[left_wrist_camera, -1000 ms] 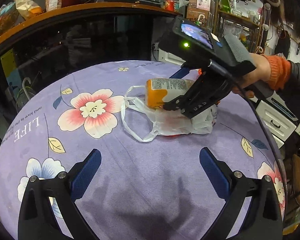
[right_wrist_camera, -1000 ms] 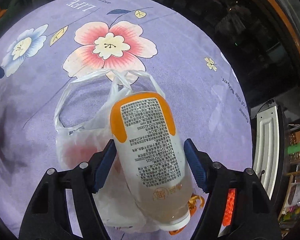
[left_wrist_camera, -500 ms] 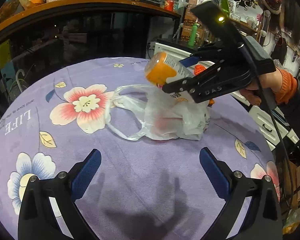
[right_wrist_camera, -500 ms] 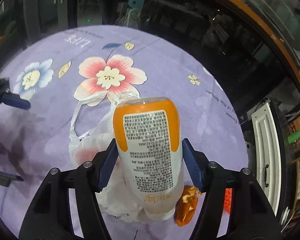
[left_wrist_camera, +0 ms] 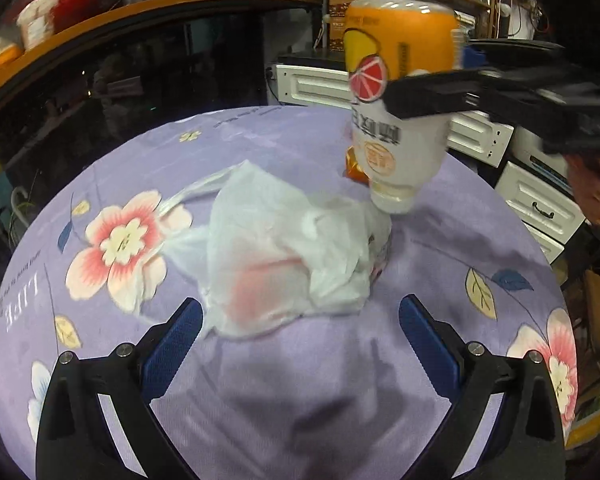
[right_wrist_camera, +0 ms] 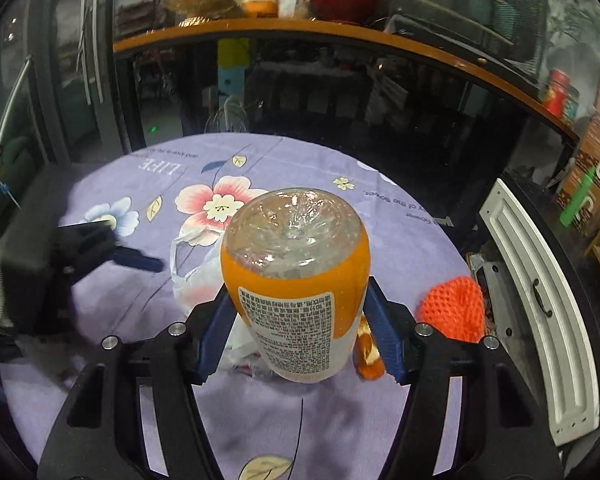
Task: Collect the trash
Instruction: 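Grasp the white plastic bag with the left tool while the right tool holds the bottle up, then carry both items to the black bin while the right tool releases the bottle inside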
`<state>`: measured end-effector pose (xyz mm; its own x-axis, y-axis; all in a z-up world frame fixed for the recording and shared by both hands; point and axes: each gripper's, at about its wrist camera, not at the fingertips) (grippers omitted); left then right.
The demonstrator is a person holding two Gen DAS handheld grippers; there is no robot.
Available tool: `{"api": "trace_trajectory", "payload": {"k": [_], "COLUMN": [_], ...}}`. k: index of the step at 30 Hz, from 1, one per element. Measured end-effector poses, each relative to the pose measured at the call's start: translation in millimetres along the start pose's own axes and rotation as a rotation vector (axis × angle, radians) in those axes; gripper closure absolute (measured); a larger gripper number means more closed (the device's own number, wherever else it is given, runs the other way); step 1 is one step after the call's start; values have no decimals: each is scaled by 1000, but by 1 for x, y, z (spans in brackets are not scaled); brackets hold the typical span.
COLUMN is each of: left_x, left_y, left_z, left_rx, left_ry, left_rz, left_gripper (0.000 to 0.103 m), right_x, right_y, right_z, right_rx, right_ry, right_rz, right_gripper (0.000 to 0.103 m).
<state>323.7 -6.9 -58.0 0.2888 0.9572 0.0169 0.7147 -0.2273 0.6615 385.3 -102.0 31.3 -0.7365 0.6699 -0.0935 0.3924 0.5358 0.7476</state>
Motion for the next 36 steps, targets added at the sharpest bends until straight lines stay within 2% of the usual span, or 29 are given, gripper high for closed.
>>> {"api": "trace_trajectory", "payload": {"k": [3,7,10,12,13,14,18,23,30,36], "left_x": [-11,-30,-37,-36,-35,-36,-41,-46,-60,-93], "left_y": [18,31,33,32,31,30,22,12,-10,-29], "left_z": [20,39,53,59,58,56,33,-10,-68,-104], "left_rx": [25,41,73,89,91,87,30,-59,-156,-232], "left_ry": [37,77,103,98,95,96,114,104,39,-27], "left_rz": [49,120,144,118,104,92,67,38,-35,-49], "left_gripper": [7,14,33,50,55,65,89,92,92,92], "right_x": [-3,-8,-8,-6,-5,-4,3,12,25,35], "right_y": [-11,-28,-42,-52,-56,-61,-81,-107,-144,-183], "right_z": [-18,-44,-64,-78,-83,-90,-112,-133,-163,-189], "right_rx": [-21,-48,-74,-91,-98,-107,-153,-188,-207,-195], "right_ry": [-22,-56,-68,-87,-96,-106,-144,-174,-207,-280], "right_rz": [34,74,95,113,120,129,169,232,310,374], "right_gripper": [40,40,40,40,40,40,40,40,40,40]}}
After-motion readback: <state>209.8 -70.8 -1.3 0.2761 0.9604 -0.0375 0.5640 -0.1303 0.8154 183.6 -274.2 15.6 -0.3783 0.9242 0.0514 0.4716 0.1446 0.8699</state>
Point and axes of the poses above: each gripper's, at about its wrist camera, not at the fingertips, and z roughly the way its jaws point, x to its left, y to its top, and after that the axes turned 1 degree about -z, right-handed
